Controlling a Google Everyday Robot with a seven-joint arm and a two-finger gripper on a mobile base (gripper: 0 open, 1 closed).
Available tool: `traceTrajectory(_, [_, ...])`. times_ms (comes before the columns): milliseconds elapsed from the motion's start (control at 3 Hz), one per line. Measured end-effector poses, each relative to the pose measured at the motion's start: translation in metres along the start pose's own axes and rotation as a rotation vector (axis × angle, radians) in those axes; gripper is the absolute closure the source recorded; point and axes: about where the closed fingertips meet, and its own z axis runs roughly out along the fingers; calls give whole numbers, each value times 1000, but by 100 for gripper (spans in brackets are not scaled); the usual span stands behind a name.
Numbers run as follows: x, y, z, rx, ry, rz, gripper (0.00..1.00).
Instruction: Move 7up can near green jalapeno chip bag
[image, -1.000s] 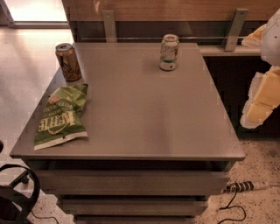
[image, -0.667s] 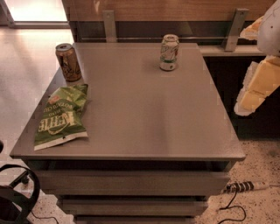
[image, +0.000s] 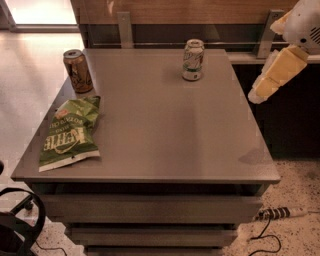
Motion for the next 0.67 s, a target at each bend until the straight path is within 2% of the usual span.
traceTrajectory(333, [-8, -26, 27, 1, -56, 77, 0])
traceTrajectory(667, [-16, -45, 60, -2, -150, 142, 0])
